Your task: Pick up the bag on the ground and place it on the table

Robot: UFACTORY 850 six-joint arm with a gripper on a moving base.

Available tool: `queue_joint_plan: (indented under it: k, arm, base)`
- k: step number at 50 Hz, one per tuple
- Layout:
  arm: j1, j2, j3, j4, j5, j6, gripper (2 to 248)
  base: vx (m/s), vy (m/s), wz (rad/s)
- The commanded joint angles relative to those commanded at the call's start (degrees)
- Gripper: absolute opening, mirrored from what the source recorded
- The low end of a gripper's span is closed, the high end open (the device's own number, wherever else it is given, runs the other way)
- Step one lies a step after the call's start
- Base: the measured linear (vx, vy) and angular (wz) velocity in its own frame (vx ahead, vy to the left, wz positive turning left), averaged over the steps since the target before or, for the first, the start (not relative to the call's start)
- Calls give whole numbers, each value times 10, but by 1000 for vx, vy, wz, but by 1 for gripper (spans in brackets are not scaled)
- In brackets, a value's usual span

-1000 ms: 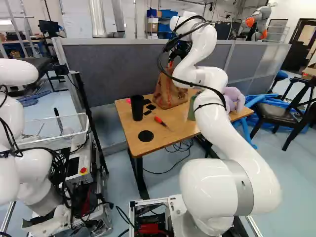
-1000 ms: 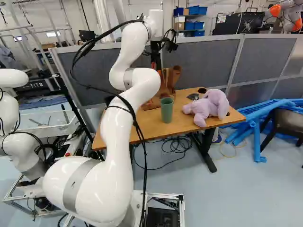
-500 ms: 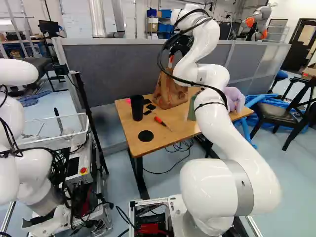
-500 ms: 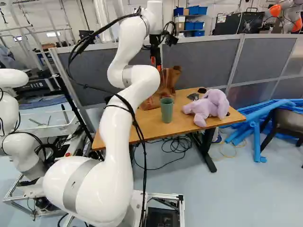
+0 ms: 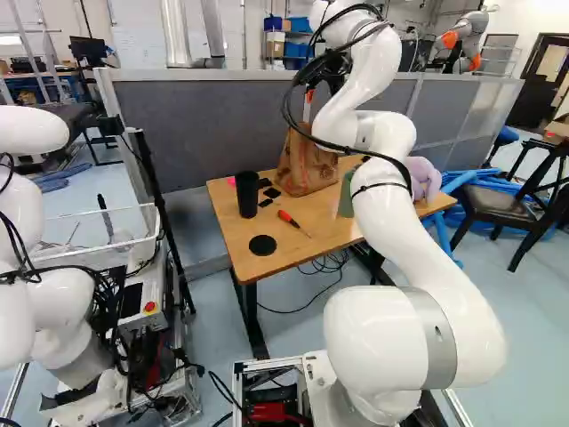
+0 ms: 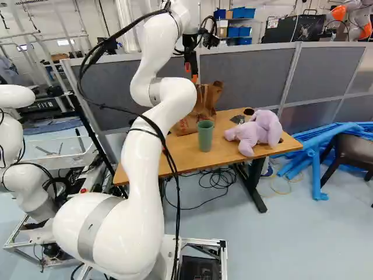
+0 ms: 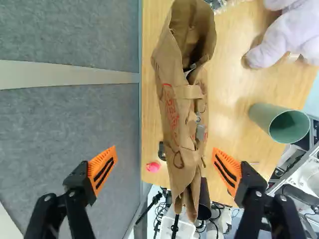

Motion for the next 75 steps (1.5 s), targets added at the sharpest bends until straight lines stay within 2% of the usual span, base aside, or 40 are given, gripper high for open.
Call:
queue_joint_plan:
  k: [75]
  arm:
    - [0, 1, -2, 0, 0, 0, 247]
  base:
    - [-16, 0, 2]
